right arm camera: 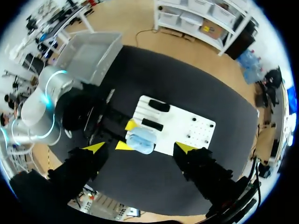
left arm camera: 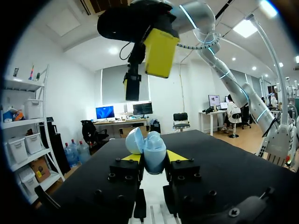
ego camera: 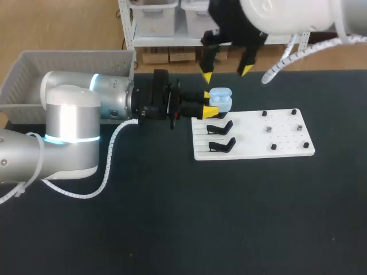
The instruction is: Pick up each earbud case from the left stands, insert the matching earbuds, close the lid, and place the case in the box.
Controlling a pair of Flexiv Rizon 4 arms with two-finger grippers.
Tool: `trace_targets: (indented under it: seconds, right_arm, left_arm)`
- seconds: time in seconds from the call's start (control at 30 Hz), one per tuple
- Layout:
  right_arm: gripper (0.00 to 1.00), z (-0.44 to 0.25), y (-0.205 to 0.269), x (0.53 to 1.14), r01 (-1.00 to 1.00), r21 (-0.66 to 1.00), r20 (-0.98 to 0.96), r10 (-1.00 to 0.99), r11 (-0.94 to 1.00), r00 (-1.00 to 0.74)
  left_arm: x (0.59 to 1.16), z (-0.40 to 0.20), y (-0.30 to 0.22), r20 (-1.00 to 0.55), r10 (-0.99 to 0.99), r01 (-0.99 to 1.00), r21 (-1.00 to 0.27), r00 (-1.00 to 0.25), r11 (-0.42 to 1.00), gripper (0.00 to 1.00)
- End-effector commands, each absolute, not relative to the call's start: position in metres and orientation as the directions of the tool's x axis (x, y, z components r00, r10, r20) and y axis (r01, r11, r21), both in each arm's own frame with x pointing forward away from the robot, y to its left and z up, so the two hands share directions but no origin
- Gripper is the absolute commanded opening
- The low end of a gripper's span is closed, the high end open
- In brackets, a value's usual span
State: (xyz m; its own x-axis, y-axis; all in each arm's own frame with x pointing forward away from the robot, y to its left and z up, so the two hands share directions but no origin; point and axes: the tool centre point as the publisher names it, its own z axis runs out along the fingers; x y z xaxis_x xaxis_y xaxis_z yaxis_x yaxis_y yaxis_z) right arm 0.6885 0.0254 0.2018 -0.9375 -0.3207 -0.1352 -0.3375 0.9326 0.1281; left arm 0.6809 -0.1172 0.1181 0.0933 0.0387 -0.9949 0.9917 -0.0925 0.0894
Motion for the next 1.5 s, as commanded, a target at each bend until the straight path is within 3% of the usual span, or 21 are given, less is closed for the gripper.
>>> trace_targets:
  seconds: [0.03, 0.37, 1.2, 1.5]
  right_arm:
    - [1.00, 0.194, 0.012, 0.696, -0.177, 0.141, -0.248, -0.138, 0.974, -0.959]
    - [1.00, 0.162, -0.006, 0.727, -0.023, 0.117, -0.226, 0.004, 0.993, -0.974]
    - [1.00, 0.141, -0.008, 0.701, -0.056, 0.115, -0.120, -0.042, 0.992, -0.992]
    - [1.00, 0.185, -0.015, 0.685, -0.101, 0.113, -0.363, -0.054, 0.988, -0.930]
  left_arm:
    - [0.679, 0.118, -0.117, -0.995, 0.036, 0.992, 0.093, 0.096, -0.086, 0.00]
    - [0.679, 0.118, -0.117, -0.995, 0.036, 0.992, 0.093, 0.096, -0.086, 0.00]
    - [0.679, 0.118, -0.117, -0.995, 0.036, 0.992, 0.093, 0.096, -0.086, 0.00]
    - [0.679, 0.118, -0.117, -0.995, 0.036, 0.992, 0.093, 0.096, -0.086, 0.00]
